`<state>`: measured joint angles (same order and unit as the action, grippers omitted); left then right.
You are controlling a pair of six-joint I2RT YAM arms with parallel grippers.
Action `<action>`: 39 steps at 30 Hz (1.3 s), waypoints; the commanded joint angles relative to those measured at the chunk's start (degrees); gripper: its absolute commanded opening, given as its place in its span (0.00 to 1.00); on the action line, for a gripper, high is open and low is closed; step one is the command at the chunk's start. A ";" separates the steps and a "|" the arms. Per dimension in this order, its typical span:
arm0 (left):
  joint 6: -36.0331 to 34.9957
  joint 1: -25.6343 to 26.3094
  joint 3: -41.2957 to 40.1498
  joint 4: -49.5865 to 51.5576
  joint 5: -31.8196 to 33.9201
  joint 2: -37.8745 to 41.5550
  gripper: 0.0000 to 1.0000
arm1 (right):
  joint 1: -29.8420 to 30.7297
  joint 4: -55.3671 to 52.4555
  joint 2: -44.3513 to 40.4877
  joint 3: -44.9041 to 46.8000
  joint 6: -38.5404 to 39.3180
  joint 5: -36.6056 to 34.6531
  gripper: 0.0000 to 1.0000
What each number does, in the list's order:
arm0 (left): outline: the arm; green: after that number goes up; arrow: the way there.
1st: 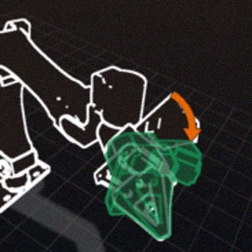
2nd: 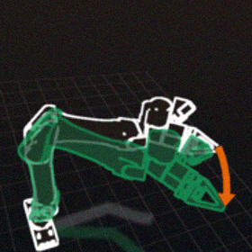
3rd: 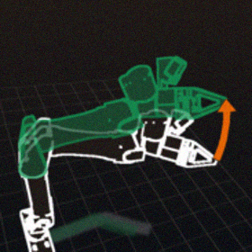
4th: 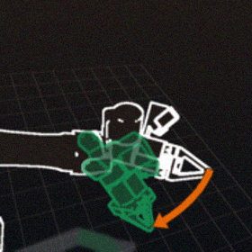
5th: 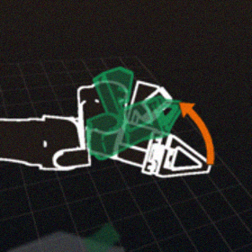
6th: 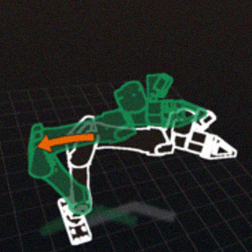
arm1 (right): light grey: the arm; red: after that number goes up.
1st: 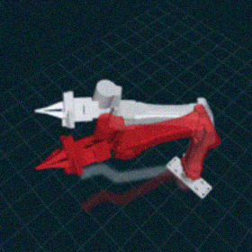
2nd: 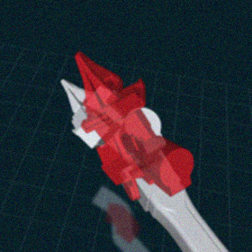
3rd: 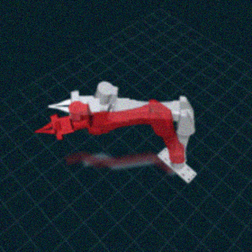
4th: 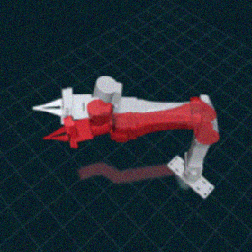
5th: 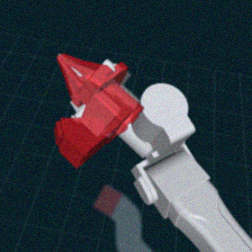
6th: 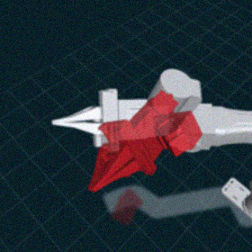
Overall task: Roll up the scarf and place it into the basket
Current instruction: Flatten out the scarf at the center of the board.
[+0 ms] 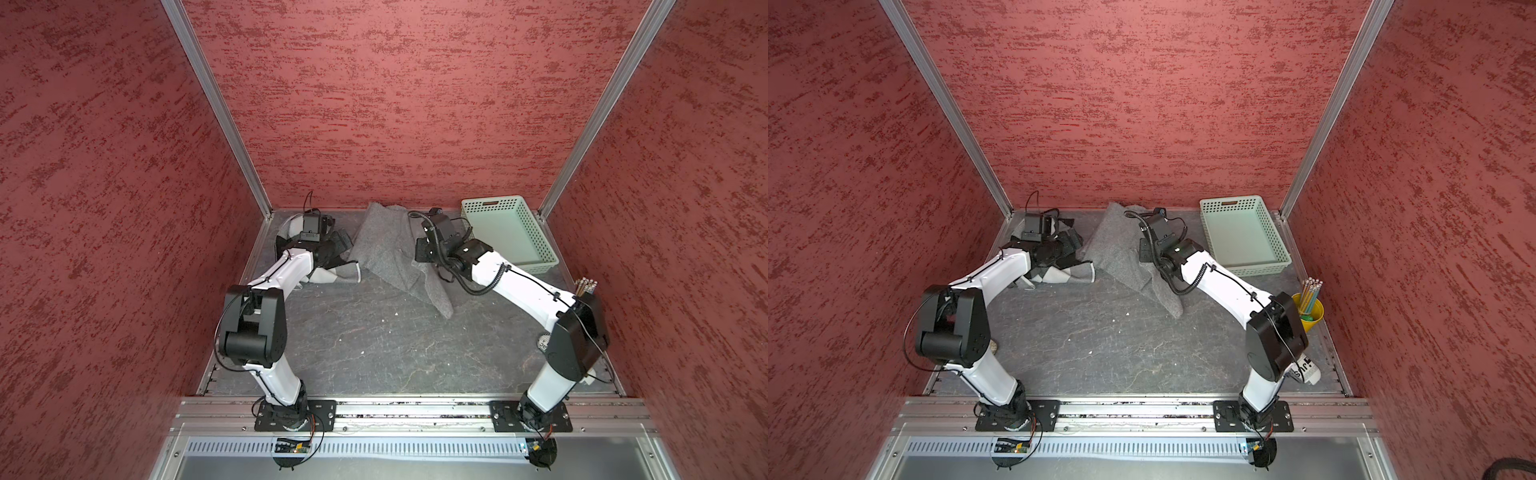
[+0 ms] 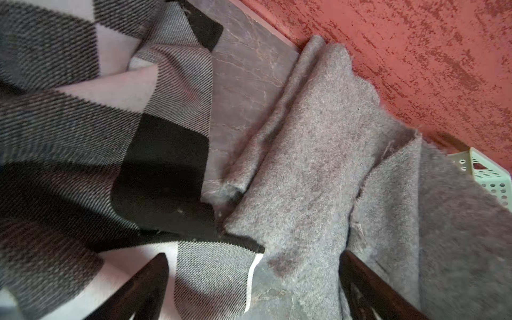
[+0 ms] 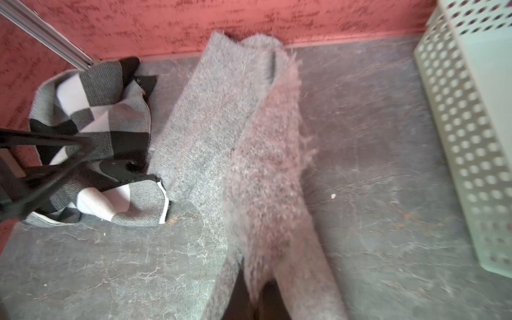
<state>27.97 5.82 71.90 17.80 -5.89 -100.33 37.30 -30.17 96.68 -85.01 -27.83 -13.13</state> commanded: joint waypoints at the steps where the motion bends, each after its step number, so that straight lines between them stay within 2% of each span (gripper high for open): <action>1: -3.78 0.11 3.99 3.37 1.19 -4.16 0.89 | 0.21 -5.20 -4.09 0.93 -0.79 -4.81 0.00; 8: -6.77 0.16 10.72 7.10 3.55 -10.82 0.77 | -1.27 -7.87 -12.20 8.09 -3.47 -9.37 0.00; 12: -7.66 0.72 14.66 7.86 2.96 -15.88 0.76 | -4.54 -4.99 -12.59 14.00 -4.89 -6.29 0.00; 15: -9.21 1.29 21.48 12.43 2.08 -22.69 0.75 | -7.35 -3.34 -12.11 16.69 -5.47 -4.27 0.00; 18: -11.05 2.20 26.98 16.21 2.91 -27.55 0.70 | -9.40 -2.02 -12.01 18.74 -5.64 -3.32 0.00; 22: -11.62 2.56 28.64 17.04 2.72 -29.29 0.69 | -11.16 -1.92 -12.69 20.89 -6.22 -3.23 0.00; 28: -11.97 4.53 27.71 17.00 -2.21 -30.64 0.68 | -12.69 -0.86 -15.11 24.33 -7.14 -2.13 0.00; 30: -11.58 5.59 27.28 16.55 -3.64 -31.22 0.59 | -12.86 -0.68 -15.37 24.88 -7.45 -1.88 0.00; 31: -11.22 6.09 26.82 16.00 -4.38 -31.33 0.49 | -12.87 -0.74 -15.47 25.05 -7.56 -1.89 0.00; 34: -9.99 6.66 24.92 13.99 -4.35 -30.05 0.04 | -13.04 -1.71 -16.06 25.61 -7.93 -2.70 0.00; 35: -9.78 6.58 23.97 13.11 -4.03 -28.77 0.00 | -13.19 -2.10 -16.38 25.97 -8.08 -3.07 0.00; 39: -9.68 5.49 18.28 9.42 1.68 -18.87 0.00 | -14.85 -4.10 -17.98 28.23 -8.24 -4.17 0.00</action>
<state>17.78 12.45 92.55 28.64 -7.70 -125.62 23.79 -32.53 80.55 -58.06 -34.41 -15.35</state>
